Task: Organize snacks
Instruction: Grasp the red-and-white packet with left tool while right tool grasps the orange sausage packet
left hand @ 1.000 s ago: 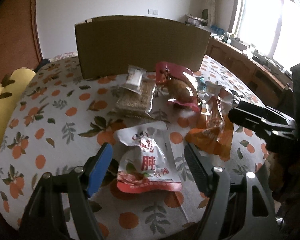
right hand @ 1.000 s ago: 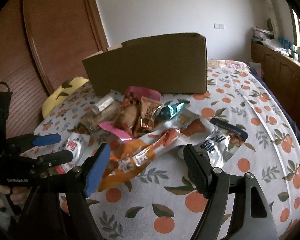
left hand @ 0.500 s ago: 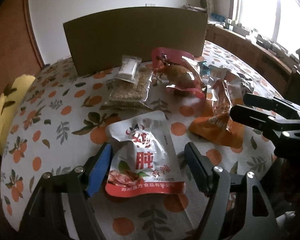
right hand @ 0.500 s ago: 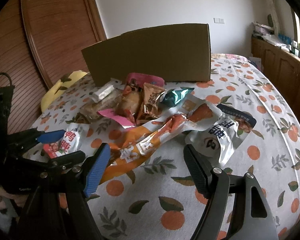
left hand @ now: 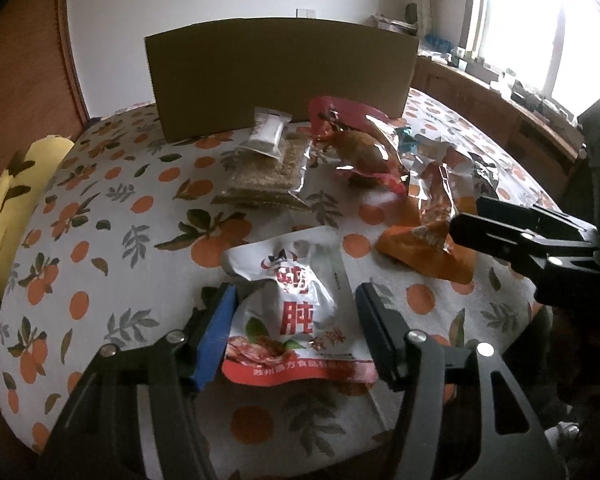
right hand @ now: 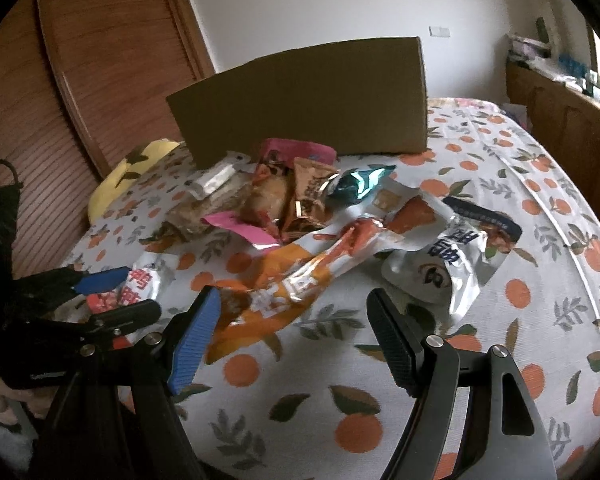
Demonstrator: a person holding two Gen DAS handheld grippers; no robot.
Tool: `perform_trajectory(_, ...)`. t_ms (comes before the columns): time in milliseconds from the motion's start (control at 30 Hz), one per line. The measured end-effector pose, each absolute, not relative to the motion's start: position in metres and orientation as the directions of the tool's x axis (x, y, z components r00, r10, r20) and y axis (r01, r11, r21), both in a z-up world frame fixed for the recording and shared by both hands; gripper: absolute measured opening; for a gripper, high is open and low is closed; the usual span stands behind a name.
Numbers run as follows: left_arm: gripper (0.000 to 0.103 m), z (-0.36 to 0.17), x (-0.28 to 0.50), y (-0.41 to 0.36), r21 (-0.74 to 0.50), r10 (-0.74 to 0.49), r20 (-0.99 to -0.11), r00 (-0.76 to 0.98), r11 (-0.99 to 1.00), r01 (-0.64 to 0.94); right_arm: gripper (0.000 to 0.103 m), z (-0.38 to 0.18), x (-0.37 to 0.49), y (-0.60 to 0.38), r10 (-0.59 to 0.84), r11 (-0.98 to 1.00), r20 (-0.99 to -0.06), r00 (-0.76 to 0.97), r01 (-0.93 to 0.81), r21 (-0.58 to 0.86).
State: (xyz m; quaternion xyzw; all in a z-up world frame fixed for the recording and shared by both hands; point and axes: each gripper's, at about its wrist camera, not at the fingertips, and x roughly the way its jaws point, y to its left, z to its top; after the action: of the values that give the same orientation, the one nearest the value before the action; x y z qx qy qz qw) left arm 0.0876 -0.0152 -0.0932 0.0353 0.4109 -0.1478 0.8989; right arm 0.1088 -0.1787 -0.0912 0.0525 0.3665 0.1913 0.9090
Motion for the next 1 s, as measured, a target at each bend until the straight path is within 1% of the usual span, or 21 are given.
perform_trajectory(167, 0.061, -0.090, 0.086, -0.007, -0.102, -0.262, -0.729, 0.632, 0.955, 0.279, 0.077, -0.093, 0.111, -0.173, 0.446, 0.894, -0.670, 0.594, -0.324, 0.308)
perform_trajectory(367, 0.061, -0.092, 0.083, -0.004, -0.129, -0.286, -0.717, 0.636, 0.950, 0.283, 0.077, -0.093, 0.121, -0.165, 0.418, 0.907, -0.695, 0.585, -0.308, 0.287)
perform_trajectory(633, 0.061, -0.093, 0.080, -0.002, -0.145, -0.303, -0.712, 0.634, 0.946, 0.289, 0.076, -0.092, 0.151, -0.170, 0.400, 0.916, -0.702, 0.589, -0.231, 0.328)
perform_trajectory(733, 0.061, -0.093, 0.080, -0.001, -0.147, -0.303, -0.711, 0.635, 0.947, 0.287, 0.076, -0.092, 0.159, -0.169, 0.364, 0.931, -0.716, 0.595, -0.213, 0.296)
perform_trajectory(800, 0.061, -0.093, 0.080, 0.000, -0.151, -0.303, -0.710, 0.636, 0.947, 0.283, 0.072, -0.092, 0.159, -0.162, 0.321, 0.947, -0.730, 0.603, -0.220, 0.235)
perform_trajectory(933, 0.061, -0.092, 0.079, 0.000, -0.156, -0.307, -0.704, 0.640, 0.946, 0.283, 0.053, -0.095, 0.152, -0.153, 0.232, 0.968, -0.739, 0.632, -0.222, 0.114)
perform_trajectory(1000, 0.061, -0.089, 0.078, -0.001, -0.150, -0.307, -0.701, 0.643, 0.946, 0.287, 0.052, -0.096, 0.150, -0.154, 0.218, 0.970, -0.743, 0.633, -0.226, 0.092)
